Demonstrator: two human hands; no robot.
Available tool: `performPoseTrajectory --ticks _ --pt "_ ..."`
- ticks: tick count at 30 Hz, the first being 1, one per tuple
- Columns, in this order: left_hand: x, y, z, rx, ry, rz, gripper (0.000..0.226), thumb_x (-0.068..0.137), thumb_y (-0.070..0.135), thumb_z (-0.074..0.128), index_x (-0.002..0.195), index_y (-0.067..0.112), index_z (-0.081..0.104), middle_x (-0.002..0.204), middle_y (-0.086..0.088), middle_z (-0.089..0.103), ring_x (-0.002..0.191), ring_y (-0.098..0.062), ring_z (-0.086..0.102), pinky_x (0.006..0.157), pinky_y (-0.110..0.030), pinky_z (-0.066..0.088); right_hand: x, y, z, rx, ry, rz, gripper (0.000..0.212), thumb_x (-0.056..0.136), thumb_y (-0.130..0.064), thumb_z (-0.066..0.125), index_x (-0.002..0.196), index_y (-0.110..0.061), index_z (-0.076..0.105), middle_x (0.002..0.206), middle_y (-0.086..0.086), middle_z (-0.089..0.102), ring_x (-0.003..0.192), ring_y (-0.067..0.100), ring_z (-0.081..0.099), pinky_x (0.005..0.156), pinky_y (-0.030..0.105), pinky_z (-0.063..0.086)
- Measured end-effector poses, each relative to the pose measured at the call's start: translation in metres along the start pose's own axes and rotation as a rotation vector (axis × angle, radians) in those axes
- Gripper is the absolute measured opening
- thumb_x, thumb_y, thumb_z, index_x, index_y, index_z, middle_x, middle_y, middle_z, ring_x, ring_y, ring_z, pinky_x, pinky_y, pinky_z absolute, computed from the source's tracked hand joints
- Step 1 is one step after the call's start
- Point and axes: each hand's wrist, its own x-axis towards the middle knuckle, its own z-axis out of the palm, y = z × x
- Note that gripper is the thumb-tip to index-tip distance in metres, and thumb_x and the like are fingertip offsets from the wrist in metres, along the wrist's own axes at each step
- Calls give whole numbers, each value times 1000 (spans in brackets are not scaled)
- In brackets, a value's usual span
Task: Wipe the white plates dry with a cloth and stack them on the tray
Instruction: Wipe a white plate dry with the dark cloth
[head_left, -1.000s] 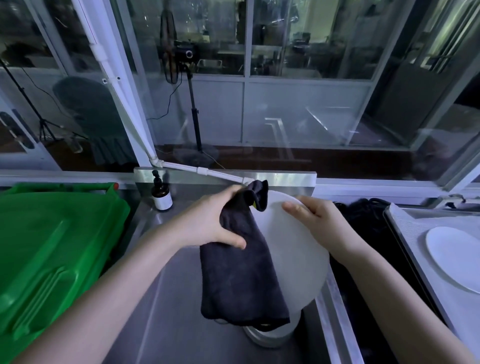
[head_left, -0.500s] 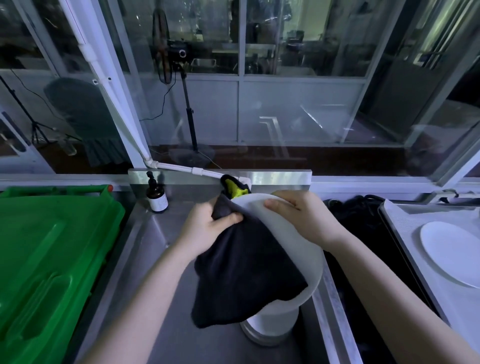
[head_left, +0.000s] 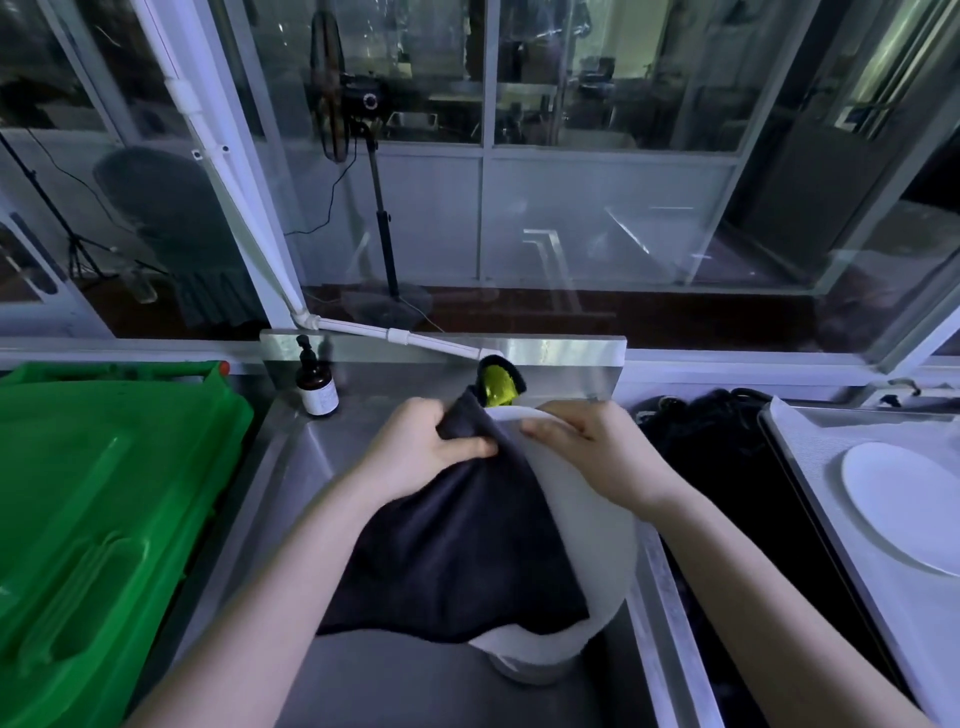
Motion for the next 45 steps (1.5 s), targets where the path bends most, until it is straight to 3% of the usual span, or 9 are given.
performPoseTrajectory --ticks 8,14,19,23,26,29,34,39,45 --pt "-32 -24 41 -813 600 -444 25 83 37 75 87 13 71 78 1 76 82 -19 72 71 -33 56 -14 6 30 422 654 296 50 98 -26 62 62 -5 35 60 -4 29 59 9 28 55 31 23" --pt "-26 -19 0 -468 517 -167 13 83 29 76 82 17 71 76 8 75 81 -10 71 68 -28 51 -16 6 -2 575 215 258 20 94 -35 66 100 -16 67 87 9 73 80 18 66 72 34 51" --pt "-10 9 -9 -43 163 167 20 69 25 87 68 32 68 67 8 70 60 8 55 56 -11 39 18 -18 -8 -160 -74 2 30 95 -35 65 74 -13 67 57 -6 45 54 7 37 55 25 30" --pt "-15 2 -10 -145 182 99 14 72 30 84 76 33 71 81 14 74 71 5 64 67 -19 49 12 -6 -7 -99 80 8 52 95 -38 63 55 -14 41 54 -4 32 53 7 27 53 28 24" --pt "-31 -12 9 -450 458 -159 24 67 51 76 77 29 72 76 10 74 72 -2 69 70 -25 55 5 9 1 293 365 272 62 95 -43 63 78 15 50 68 7 40 65 17 37 61 35 29" --pt "-37 -21 24 -699 501 -349 19 81 38 75 85 19 72 79 2 76 80 -16 73 73 -34 57 -5 12 17 414 508 341 57 97 -38 63 73 11 50 66 2 41 64 15 38 61 34 30" --pt "-27 -21 1 -395 303 -85 10 81 20 78 76 19 70 73 11 74 70 1 68 58 -11 48 -4 4 3 74 271 186 49 96 -38 62 57 -12 46 47 -10 36 48 6 30 51 24 24" --pt "-8 -12 -5 -81 100 25 19 70 22 87 80 14 72 79 -1 74 72 -8 62 69 -26 46 10 -15 0 -170 49 -71 54 97 -33 63 58 -18 28 54 -5 26 52 10 24 54 29 19" --pt "-28 -29 13 -658 527 -237 35 65 54 75 81 23 72 75 4 75 72 -8 72 53 -18 51 1 -2 20 344 585 277 59 95 -40 64 60 -13 25 57 -6 23 56 11 22 52 31 17"
